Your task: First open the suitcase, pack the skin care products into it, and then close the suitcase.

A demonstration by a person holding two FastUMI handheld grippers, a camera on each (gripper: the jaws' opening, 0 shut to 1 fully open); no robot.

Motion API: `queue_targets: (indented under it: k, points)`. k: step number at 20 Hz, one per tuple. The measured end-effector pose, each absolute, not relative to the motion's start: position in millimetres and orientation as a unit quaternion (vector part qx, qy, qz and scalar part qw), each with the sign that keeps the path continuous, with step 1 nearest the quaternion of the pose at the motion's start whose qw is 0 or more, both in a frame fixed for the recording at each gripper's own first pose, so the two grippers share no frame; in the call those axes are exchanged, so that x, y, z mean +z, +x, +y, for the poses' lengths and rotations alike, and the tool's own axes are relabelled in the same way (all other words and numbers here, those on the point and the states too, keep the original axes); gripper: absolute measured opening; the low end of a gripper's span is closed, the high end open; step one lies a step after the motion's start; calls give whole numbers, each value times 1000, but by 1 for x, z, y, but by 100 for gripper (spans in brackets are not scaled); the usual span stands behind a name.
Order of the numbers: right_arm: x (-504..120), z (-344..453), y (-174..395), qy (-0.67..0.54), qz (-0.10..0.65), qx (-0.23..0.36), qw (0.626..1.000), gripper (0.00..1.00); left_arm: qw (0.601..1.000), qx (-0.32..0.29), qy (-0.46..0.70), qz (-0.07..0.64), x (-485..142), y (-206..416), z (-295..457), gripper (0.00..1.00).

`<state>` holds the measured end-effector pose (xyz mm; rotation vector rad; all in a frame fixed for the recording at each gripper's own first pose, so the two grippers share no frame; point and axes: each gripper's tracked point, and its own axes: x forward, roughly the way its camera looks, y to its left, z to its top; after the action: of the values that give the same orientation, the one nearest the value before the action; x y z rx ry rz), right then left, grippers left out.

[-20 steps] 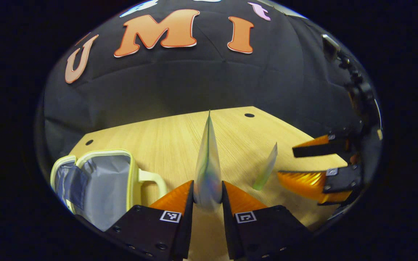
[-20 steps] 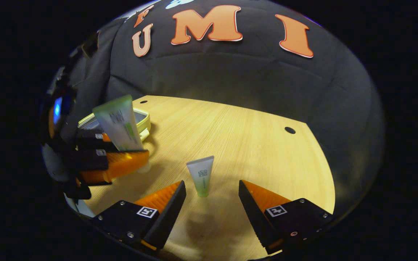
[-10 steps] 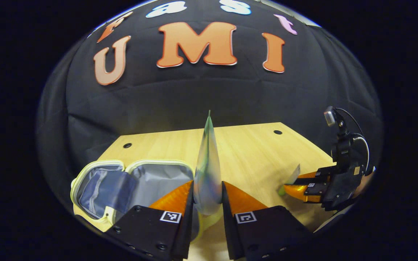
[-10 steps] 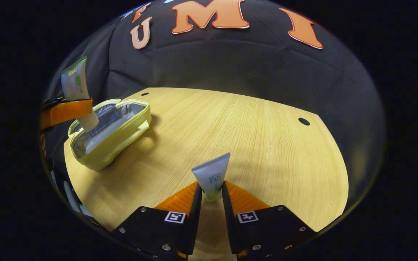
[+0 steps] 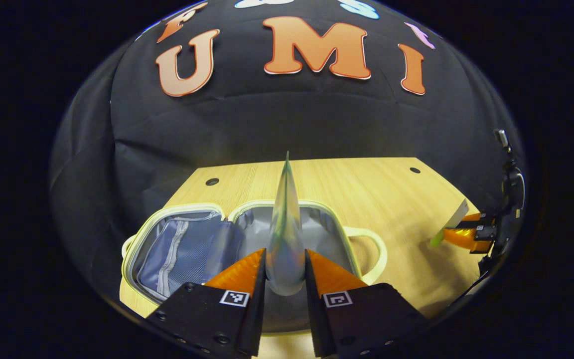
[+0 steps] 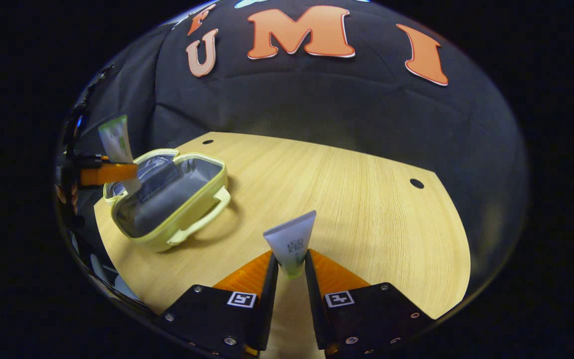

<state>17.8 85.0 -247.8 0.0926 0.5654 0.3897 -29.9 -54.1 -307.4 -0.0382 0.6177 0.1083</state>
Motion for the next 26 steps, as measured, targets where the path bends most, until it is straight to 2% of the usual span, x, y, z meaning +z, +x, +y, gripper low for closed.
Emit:
queue_targets:
  k: [7,16,22,24,25,26]
  points:
    - [-200,135,8,44,249,204,946,36,922,20,-42,384,-358,-38,-24,40]
    - [-170,207,7,43,244,225,942,36,856,-27,-34,514,-416,-41,-14,40]
    - [-169,248,17,59,262,234,935,36,849,-6,-33,527,-436,-16,-15,39]
    - [-173,256,19,61,274,235,930,36,854,-2,-40,519,-438,-15,-16,40]
    - [-176,259,20,62,281,238,927,36,861,-1,-45,507,-436,-13,-15,45]
    - [-178,261,21,64,285,237,927,36,870,-6,-59,489,-435,-9,-18,44]
